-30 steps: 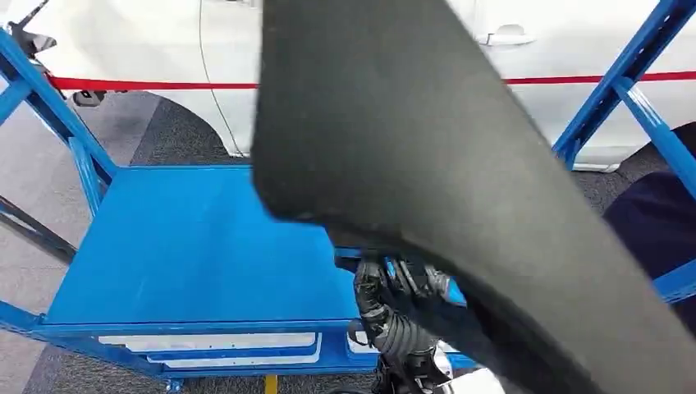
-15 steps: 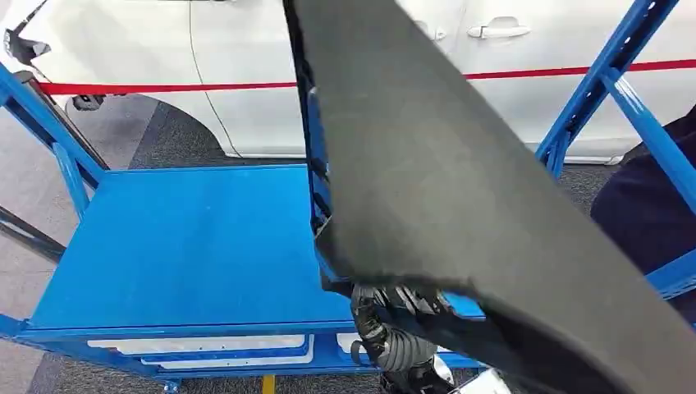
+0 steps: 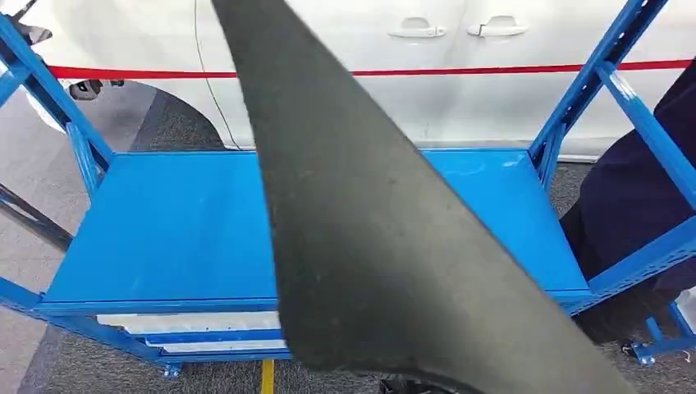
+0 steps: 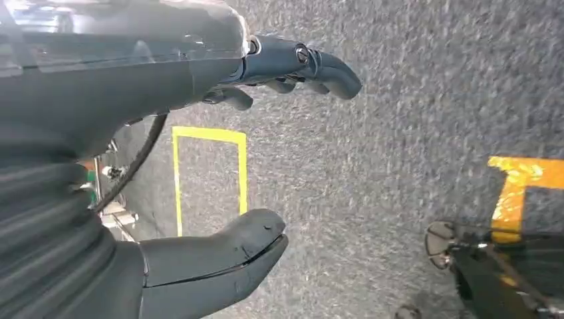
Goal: Take the parts from the cabinet and place them on the table.
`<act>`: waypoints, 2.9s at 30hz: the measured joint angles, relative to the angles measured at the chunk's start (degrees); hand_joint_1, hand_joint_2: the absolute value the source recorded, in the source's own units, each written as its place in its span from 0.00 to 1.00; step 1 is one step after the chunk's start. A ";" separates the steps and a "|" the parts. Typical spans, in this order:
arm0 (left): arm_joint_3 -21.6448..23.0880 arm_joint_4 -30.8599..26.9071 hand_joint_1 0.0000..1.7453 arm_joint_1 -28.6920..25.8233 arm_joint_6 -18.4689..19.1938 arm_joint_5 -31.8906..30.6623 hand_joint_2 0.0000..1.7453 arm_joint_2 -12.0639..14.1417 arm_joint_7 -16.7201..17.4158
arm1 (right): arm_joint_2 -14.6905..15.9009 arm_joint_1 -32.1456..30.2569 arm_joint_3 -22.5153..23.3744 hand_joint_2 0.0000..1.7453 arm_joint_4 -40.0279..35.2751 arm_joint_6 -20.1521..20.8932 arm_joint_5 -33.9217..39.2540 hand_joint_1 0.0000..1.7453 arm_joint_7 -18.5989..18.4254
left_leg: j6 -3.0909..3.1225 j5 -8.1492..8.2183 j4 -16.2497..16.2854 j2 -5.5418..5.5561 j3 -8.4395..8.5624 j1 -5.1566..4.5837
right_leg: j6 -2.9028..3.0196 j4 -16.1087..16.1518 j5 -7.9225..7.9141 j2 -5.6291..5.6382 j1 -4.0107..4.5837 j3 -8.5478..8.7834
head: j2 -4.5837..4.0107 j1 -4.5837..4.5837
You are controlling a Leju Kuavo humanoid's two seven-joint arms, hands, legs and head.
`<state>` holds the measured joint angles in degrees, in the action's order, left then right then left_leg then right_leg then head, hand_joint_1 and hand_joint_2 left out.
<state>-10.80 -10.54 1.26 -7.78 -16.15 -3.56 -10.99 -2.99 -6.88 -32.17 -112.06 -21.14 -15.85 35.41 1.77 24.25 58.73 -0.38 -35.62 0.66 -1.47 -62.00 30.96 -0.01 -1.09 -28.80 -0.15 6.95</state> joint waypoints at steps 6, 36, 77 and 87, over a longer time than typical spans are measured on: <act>-0.15 0.00 0.00 0.02 0.46 -0.33 1.00 0.09 0.04 | 0.00 -0.91 0.00 1.00 -0.07 0.76 0.13 1.00 0.92 | -2.51 -1.16 0.27 0.06 -0.73 0.19 | 2.68 4.30 -0.75 -0.08 0.29 0.57 | 0.00 -0.02; -1.16 -0.02 0.00 0.13 0.74 -1.51 1.00 0.24 -0.02 | -0.57 -4.69 3.63 1.00 -1.90 6.97 7.72 1.00 3.93 | -3.02 -0.41 0.61 -6.68 0.68 0.47 | 1.63 2.65 -0.32 -2.79 0.14 -0.73 | 0.00 -0.02; -2.10 -0.02 0.00 0.20 1.01 -1.86 1.00 0.31 0.02 | -1.86 -5.62 5.92 1.00 0.39 8.06 9.05 1.00 3.72 | -0.42 7.64 2.10 4.20 9.63 -0.37 | 3.16 1.51 -7.63 3.95 0.72 -9.67 | 0.00 -0.07; -2.78 -0.02 0.00 -0.35 0.90 -1.77 1.00 0.00 -0.46 | -1.92 -7.00 7.45 1.00 1.20 7.82 10.07 1.00 3.69 | 0.65 4.95 -3.04 -1.70 8.07 -0.52 | 0.44 -14.06 1.53 0.54 0.27 -15.44 | 0.00 -0.02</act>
<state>-13.57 -10.56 0.91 -6.88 -17.92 -3.56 -11.45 -4.92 -13.88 -24.72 -110.86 -13.31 -5.77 39.10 2.41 29.21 55.70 -2.08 -27.55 0.13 -1.03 -76.06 32.49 0.54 -0.82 -44.24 -0.15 6.93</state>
